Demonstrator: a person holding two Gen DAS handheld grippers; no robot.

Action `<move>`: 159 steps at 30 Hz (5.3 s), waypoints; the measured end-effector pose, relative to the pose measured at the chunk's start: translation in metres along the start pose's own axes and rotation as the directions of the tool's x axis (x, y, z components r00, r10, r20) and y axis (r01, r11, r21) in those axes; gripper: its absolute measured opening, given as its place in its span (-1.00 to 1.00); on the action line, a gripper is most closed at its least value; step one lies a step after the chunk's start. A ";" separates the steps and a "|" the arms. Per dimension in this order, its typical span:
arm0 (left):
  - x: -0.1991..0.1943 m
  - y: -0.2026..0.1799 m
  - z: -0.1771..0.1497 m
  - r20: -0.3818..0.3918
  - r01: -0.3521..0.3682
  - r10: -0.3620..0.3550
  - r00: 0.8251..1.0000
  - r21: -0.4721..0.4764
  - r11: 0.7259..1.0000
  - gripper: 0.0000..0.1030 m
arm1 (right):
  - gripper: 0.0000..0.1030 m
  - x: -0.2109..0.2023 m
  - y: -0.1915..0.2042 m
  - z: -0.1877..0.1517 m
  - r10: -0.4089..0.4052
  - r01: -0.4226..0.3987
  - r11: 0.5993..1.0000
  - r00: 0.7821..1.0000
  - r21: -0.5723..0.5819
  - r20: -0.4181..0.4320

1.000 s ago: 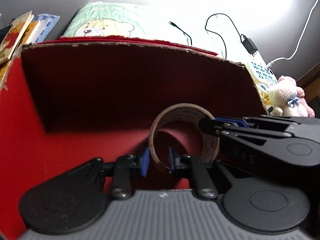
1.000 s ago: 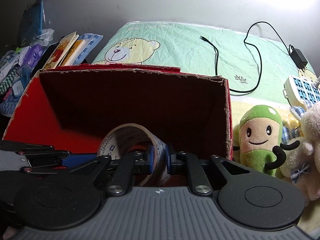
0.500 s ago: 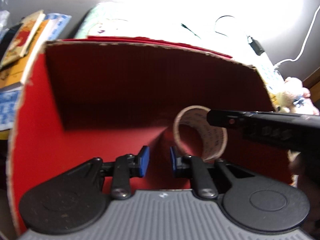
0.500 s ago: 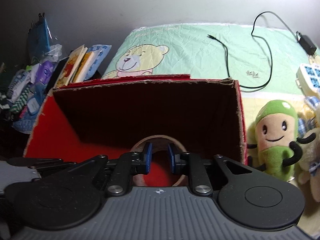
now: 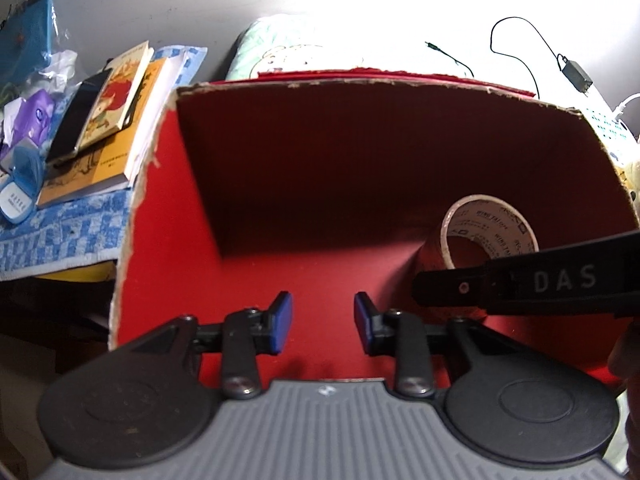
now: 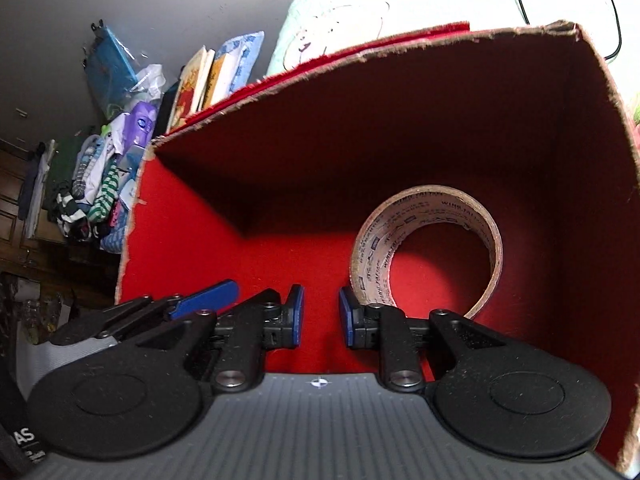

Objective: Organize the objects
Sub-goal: 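Withdraw the open right gripper up out of the red box, then reach the right gripper down to the pine cone and close on it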

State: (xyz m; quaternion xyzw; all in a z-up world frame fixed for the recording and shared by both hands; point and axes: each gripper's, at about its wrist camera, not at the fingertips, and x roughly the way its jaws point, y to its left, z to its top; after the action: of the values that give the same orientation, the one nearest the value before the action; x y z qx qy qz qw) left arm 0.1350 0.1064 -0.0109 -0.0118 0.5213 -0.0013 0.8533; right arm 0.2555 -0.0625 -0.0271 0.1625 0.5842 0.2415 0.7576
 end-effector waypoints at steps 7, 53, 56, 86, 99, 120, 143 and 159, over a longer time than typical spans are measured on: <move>0.004 -0.005 0.004 0.012 -0.019 0.019 1.000 0.022 1.000 -0.08 | -0.55 -0.002 0.004 -0.003 -0.146 0.150 0.988 0.985 -0.045 0.090; -0.078 -0.051 -0.027 0.169 -0.291 0.287 0.943 0.002 0.957 0.17 | -0.45 -0.102 -0.004 -0.064 -0.037 0.112 0.982 0.900 -0.149 0.435; -0.087 -0.058 -0.037 0.173 -0.308 0.305 0.937 -0.006 0.951 0.23 | -0.37 -0.110 -0.008 -0.073 -0.022 0.108 0.980 0.893 -0.166 0.450; -0.083 -0.118 -0.102 0.043 -0.359 0.360 0.932 -0.025 0.933 0.38 | -0.30 -0.126 -0.052 -0.127 0.092 -0.023 0.974 0.948 -0.225 0.304; -0.064 -0.131 -0.110 -0.020 -0.338 0.338 0.941 0.007 0.941 0.38 | -0.27 -0.118 -0.076 -0.131 0.083 -0.045 0.985 0.971 -0.169 0.225; -0.042 -0.135 -0.118 -0.105 -0.293 0.295 0.950 0.036 0.955 0.39 | -0.18 -0.101 -0.099 -0.141 0.088 -0.081 0.994 0.992 -0.079 0.094; -0.062 -0.125 -0.145 -0.083 -0.002 0.008 0.997 0.076 0.997 0.27 | -0.02 -0.090 -0.131 -0.154 0.149 -0.148 0.988 0.989 0.033 -0.026; -0.051 -0.159 -0.160 -0.103 0.233 -0.221 0.970 0.135 0.963 0.04 | 0.00 -0.077 -0.143 -0.159 0.251 -0.234 0.962 0.961 0.138 -0.114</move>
State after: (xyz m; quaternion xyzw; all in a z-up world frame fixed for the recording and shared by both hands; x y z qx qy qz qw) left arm -0.0287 -0.0547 -0.0352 -0.0088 0.5515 -0.1379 0.8226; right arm 0.1119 -0.2298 -0.0823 0.2633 0.6219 0.3061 0.6710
